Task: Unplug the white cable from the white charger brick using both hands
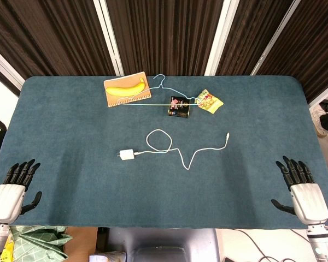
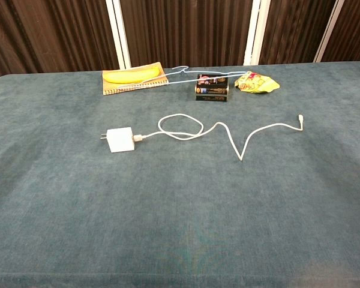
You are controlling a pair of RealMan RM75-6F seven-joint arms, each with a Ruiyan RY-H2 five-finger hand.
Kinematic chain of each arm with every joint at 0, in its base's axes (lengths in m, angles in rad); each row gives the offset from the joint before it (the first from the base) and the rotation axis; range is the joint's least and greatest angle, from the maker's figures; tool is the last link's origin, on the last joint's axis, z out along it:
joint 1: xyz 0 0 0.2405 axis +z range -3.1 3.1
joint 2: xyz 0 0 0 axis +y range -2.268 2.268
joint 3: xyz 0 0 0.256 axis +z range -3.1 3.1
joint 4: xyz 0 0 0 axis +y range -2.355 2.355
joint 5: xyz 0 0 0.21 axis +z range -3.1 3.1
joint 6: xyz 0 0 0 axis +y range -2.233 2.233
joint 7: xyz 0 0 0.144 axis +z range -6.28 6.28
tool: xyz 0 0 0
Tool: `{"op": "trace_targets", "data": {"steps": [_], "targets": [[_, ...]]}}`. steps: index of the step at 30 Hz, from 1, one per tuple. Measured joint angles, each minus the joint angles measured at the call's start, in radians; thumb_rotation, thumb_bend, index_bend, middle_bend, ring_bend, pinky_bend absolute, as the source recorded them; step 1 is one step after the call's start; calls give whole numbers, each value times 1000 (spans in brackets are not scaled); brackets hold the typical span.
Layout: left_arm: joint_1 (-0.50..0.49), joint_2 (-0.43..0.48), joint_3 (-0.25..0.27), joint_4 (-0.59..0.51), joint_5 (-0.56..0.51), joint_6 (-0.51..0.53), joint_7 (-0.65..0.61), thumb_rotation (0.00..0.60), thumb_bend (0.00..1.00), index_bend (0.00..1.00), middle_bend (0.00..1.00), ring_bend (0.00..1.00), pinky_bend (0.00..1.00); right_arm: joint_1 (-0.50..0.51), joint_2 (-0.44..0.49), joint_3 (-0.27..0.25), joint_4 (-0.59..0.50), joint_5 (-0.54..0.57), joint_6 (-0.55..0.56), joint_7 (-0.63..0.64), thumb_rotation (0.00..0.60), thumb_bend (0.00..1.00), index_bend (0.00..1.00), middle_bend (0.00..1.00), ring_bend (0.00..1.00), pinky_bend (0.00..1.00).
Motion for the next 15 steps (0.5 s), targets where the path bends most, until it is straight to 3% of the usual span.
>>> {"op": "trace_targets", "data": {"steps": [3, 5, 7, 9, 11, 15], "targets": [[-3, -2, 4, -1, 5, -7, 2, 600, 432, 0, 0, 0, 49, 0, 1, -2, -2, -5, -1, -2, 600, 151, 0, 0, 0, 0], [-9, -9, 5, 0, 16, -9, -2, 600, 428, 0, 0, 13, 148, -1, 2, -6, -2, -8, 0, -4, 600, 151, 0, 0, 0, 0], [-17, -32, 5, 10, 32, -8, -11, 600, 416, 0, 2, 139, 372, -3, 5, -6, -3, -10, 1, 0, 600, 151, 0, 0, 0, 0], [-29, -67, 3, 30, 46, -11, -21, 600, 406, 14, 23, 391, 661, -5, 8, -4, -2, -7, 7, 2, 600, 151, 0, 0, 0, 0], [-53, -124, 0, 69, 57, -30, -44, 600, 405, 24, 27, 536, 800, -7, 10, -1, -3, 1, 8, 7, 600, 151, 0, 0, 0, 0], [-122, -219, -15, 144, 46, -138, -61, 600, 405, 44, 17, 702, 943, -5, 9, 7, -3, 17, -1, 2, 600, 151, 0, 0, 0, 0]]}}
